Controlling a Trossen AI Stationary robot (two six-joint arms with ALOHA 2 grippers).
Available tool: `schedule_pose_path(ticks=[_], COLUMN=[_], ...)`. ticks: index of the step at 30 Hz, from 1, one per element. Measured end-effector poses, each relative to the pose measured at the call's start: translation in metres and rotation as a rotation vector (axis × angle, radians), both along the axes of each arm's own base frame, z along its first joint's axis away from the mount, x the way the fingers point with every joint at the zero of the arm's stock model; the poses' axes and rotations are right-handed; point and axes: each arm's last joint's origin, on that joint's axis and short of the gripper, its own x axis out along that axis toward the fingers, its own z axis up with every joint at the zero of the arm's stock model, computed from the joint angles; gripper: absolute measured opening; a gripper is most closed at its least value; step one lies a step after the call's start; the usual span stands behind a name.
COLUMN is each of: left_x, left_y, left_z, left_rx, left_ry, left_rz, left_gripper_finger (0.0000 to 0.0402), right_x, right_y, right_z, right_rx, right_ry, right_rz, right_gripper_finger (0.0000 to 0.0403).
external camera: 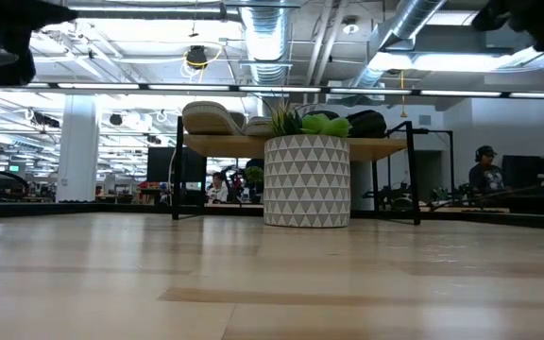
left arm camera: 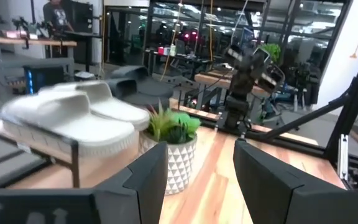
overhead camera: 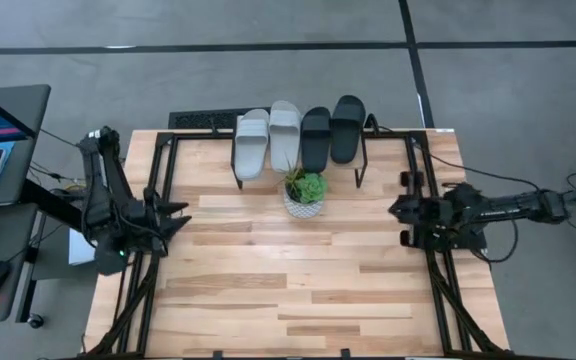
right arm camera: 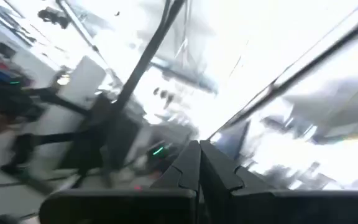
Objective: Pick and place slides into the shelf
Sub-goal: Return to Home Position
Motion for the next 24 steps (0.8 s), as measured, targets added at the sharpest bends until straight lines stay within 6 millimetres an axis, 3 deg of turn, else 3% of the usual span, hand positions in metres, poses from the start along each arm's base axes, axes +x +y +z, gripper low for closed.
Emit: schedule_pose_path(ticks=[7,16,24], left_x=[0.006,0.009,0.010], left_y=[-0.008,-0.012,-0.014], left_z=[-0.030,-0.074,-0.116], left_rx=[-0.077,-0.130,-0.184], left_ry=[-0.027,-0.049,-0.071], left_rz=[0.028,0.048,0.048], left_gripper_finger=[0.0171,0.0171,0.0171], right_x=[-0.016,-0.013,-0.011], right_y=[-0.001,-0.001,-0.001], right_z=[0.000,-0.029,-0.038], right_rx=[-0.077,0.235,0.386], right_ry=[-0.036,0.365,0.498], right_rz=[-0.073,0.075,0.119], right_gripper_finger=[0.0000,0.0000,0.0000])
